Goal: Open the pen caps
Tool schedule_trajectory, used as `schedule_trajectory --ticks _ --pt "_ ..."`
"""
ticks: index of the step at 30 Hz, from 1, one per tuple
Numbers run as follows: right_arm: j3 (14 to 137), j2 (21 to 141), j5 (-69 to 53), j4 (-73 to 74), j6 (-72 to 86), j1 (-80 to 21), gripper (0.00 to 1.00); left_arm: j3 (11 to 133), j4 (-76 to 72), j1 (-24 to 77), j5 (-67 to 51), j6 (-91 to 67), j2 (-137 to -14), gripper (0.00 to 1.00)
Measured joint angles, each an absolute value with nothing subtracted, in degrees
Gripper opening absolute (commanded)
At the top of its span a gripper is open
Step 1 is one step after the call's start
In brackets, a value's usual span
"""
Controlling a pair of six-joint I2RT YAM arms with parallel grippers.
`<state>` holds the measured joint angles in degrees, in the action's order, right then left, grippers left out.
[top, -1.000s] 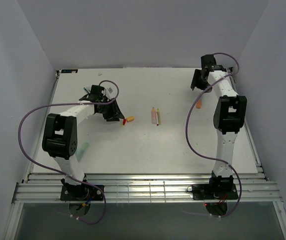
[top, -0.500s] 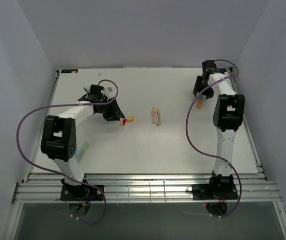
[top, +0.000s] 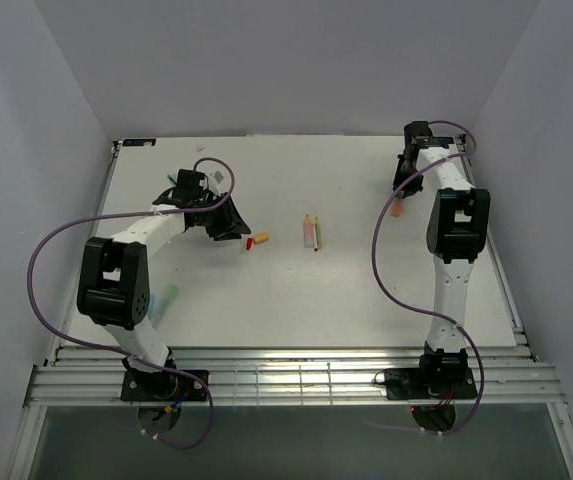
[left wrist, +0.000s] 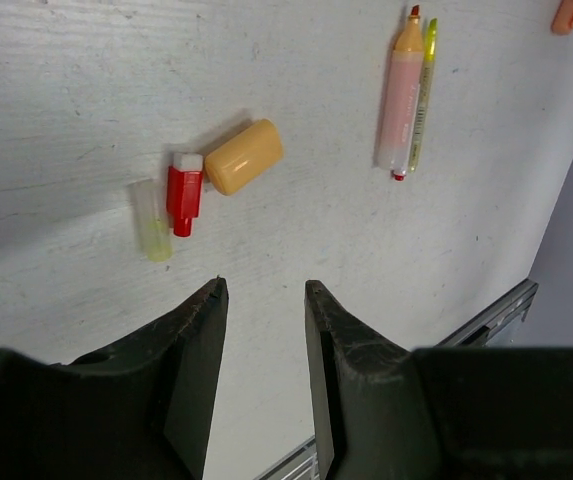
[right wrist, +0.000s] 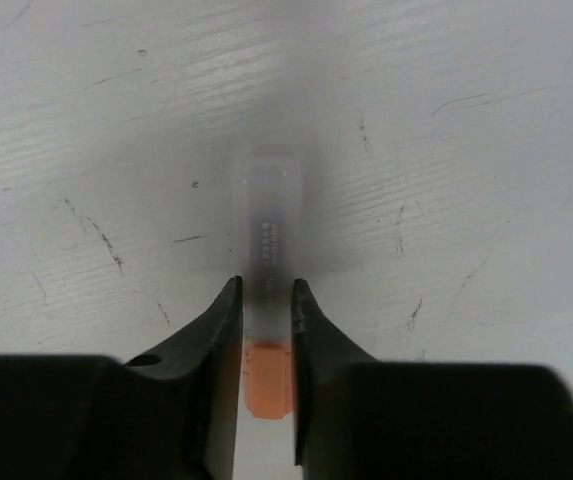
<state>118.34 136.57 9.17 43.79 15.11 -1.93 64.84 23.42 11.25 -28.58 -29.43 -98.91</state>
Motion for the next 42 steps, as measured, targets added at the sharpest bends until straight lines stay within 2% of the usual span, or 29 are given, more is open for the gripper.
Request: schedule_trajectory --ticks 1,2,7,13,14,15,16,20,21,24,36,42 --pt "118.41 136.57 8.62 43.77 15.22 -1.93 0.09 64.64 23.09 11.25 -29.10 -29.58 -98.39 0.48" --pt "118.85 136.57 8.38 44.03 15.62 -1.93 0.08 64.53 22.59 11.25 -29.63 -29.69 -97.97 0.48" --pt "121.38 136.31 4.75 43.46 17.78 -1.69 0.08 64.53 20.03 11.49 -32.86 -30.28 -97.49 0.48" --pt "117.21 132.77 -0.27 43.48 21.04 -2.98 0.08 65.80 18.11 13.67 -35.83 -30.50 -97.91 0.49" --pt "117.12 131.96 -0.32 43.81 21.02 -3.18 0.14 66.39 17.76 14.24 -36.23 -30.52 -98.15 0.49" --pt "117.21 131.15 0.01 43.77 20.95 -3.46 0.29 66.94 17.47 14.76 -36.56 -30.52 -98.41 0.49" --pt "117.58 130.50 0.27 43.79 20.86 -3.77 0.35 67.44 17.41 15.14 -36.86 -30.55 -98.61 0.49" --pt "119.22 129.71 2.79 43.62 17.69 -4.14 0.47 68.05 16.84 16.10 -37.76 -30.57 -98.98 0.49" --pt "119.13 129.71 3.55 43.64 17.12 -4.08 0.53 68.05 16.80 16.08 -37.82 -30.61 -98.98 0.49" --pt "118.45 129.86 5.72 43.88 15.25 -3.75 0.60 67.99 16.71 16.08 -37.93 -30.63 -98.98 0.49" --pt "119.50 135.48 8.67 43.72 11.20 -2.52 0.61 66.83 16.73 15.97 -37.91 -30.68 -98.96 0.49" --pt "119.35 136.46 8.58 43.70 10.37 -2.46 0.57 66.83 16.71 15.97 -37.91 -30.68 -99.00 0.49"
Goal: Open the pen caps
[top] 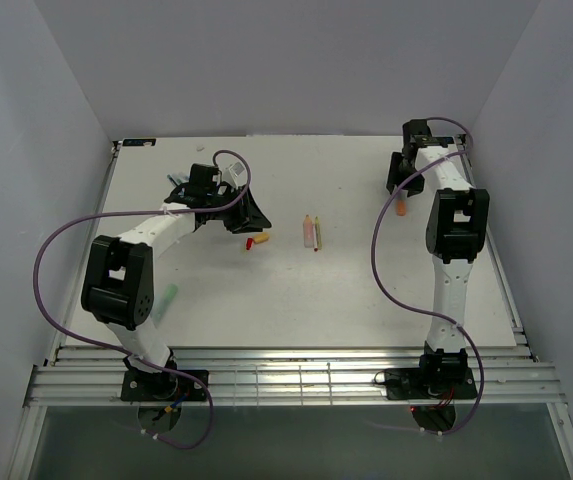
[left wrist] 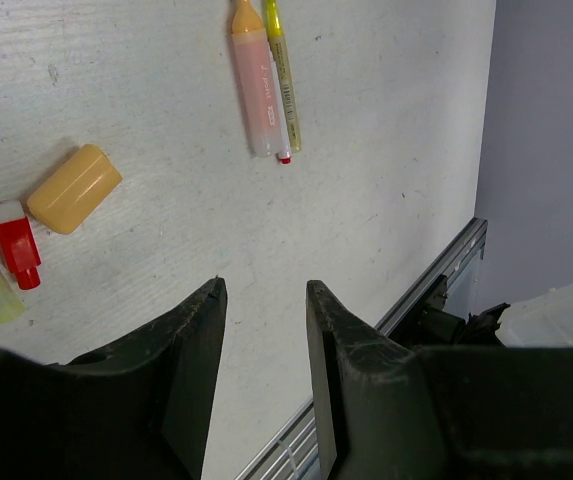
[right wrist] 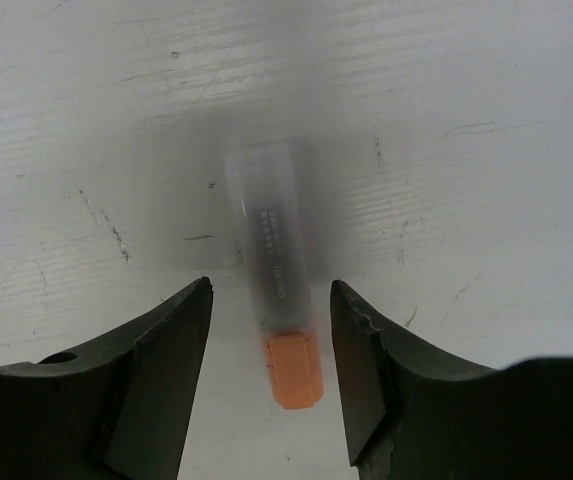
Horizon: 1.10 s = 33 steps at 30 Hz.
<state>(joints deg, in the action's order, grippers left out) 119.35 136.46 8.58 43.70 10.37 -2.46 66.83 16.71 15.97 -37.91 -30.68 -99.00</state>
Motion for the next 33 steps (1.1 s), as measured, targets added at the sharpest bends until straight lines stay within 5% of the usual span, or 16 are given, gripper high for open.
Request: schedule_trajectory --ticks 14,18,27,33 --pt "117.71 137.25 9.82 43.44 10.02 -3.33 0.36 66.83 16.62 15.97 -38.20 -30.65 -99.09 0.49" --pt "117.64 137.25 10.61 43.35 10.20 -3.77 0.09 66.83 16.53 15.97 -38.63 -30.65 -99.09 0.49" --pt "116.66 135.41 3.62 43.44 15.75 -4.19 0.08 66.26 11.18 15.97 -43.33 -32.34 -99.11 0.51" --pt "104.77 120.44 -6.13 41.91 22.20 -8.69 0.08 65.98 4.29 16.47 -47.37 -36.95 -101.12 0.54"
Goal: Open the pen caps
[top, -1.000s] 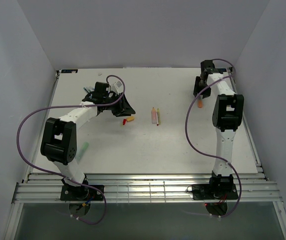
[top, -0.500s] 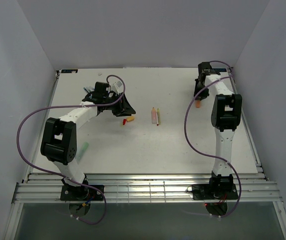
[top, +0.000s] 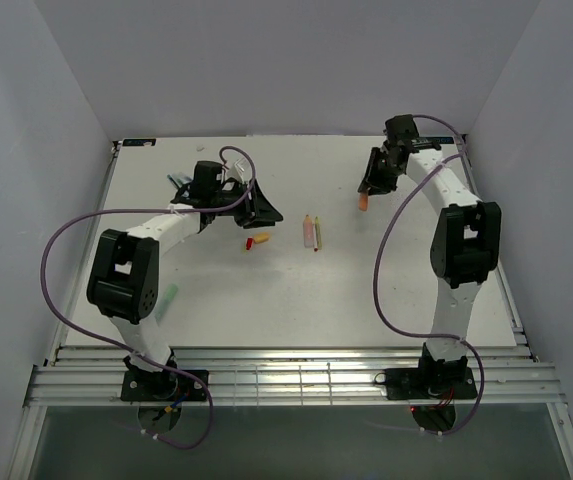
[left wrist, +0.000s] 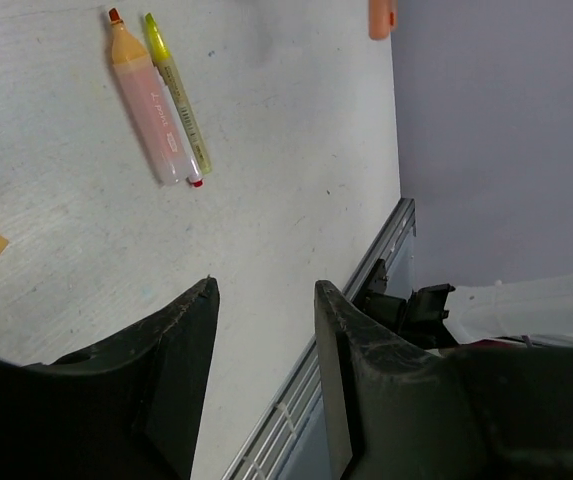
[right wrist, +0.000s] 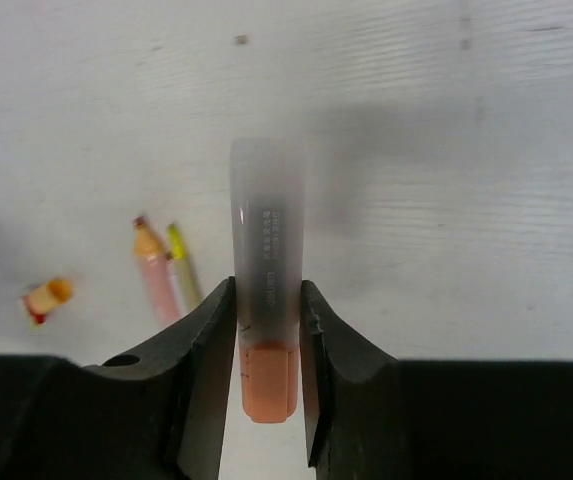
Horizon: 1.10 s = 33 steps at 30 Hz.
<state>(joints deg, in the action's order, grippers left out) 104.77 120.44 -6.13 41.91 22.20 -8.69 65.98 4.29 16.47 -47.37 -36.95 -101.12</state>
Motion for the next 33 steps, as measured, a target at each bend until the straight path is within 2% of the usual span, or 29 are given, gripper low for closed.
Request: schedule_trajectory --ticks 4,5,12,33 --pt "101.36 112.38 -8.16 41.17 25.19 -14.92 0.08 68.12 5.13 18.65 -46.37 -36.95 -103.46 0.56" --pt "101.06 111.35 -8.21 41.19 25.82 -16.71 0.08 68.75 5.54 19.38 -46.00 -36.77 -103.79 0.61" --pt "100.38 110.85 -8.14 41.85 29.47 -26.92 0.08 70.46 6.68 23.90 -44.95 -35.38 -103.88 0.63" --pt "98.43 111.07 -5.74 41.54 35.57 -31.22 0.08 68.79 0.73 25.56 -45.54 -42.72 -103.83 0.63"
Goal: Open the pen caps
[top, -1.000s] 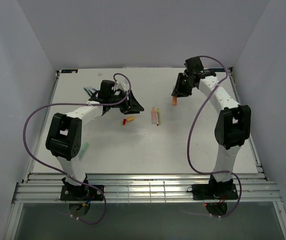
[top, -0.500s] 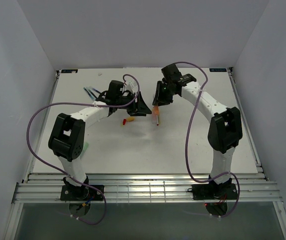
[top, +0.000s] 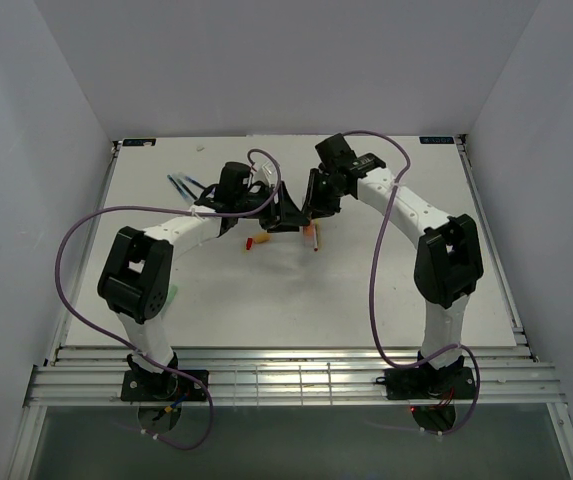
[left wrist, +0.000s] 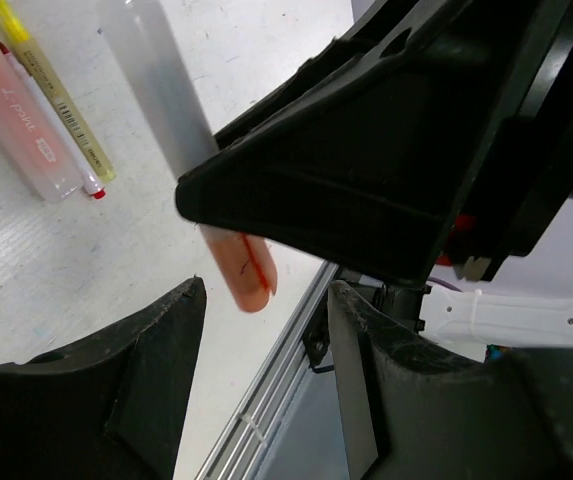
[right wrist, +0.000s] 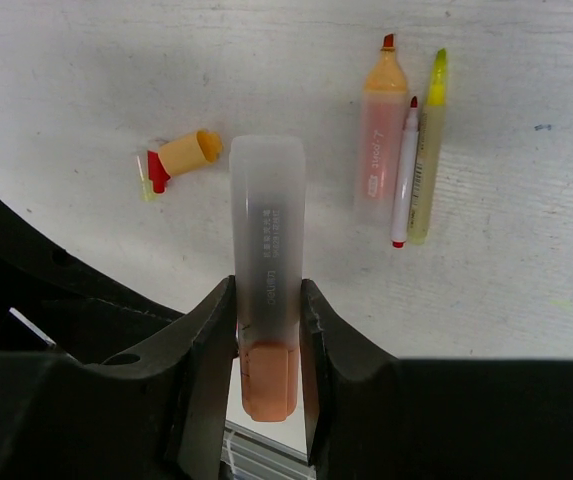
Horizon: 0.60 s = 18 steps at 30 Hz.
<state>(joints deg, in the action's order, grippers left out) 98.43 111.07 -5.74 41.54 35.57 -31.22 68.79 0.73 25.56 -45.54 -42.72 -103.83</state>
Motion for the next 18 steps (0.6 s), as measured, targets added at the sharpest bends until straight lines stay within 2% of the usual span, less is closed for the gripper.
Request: schedule_trajectory --ticks 12,16,17,18 --pt "98.41 111.07 -5.93 40.47 37.43 -32.73 0.08 66.72 -1.30 26.65 -45.30 -44.23 -103.83 0.61" --pt "98.41 111.07 -6.02 40.29 37.74 -32.75 0.08 66.70 -1.30 26.74 -45.04 -44.40 -103.83 0.51" --pt "98.41 111.07 -6.02 40.29 37.80 -32.75 0.08 66.70 -1.30 26.74 -45.01 -44.51 -103.83 0.43" --pt "98.41 111.07 -6.11 40.16 37.91 -32.75 0.08 66.70 -1.28 26.74 -44.93 -44.51 -103.83 0.39"
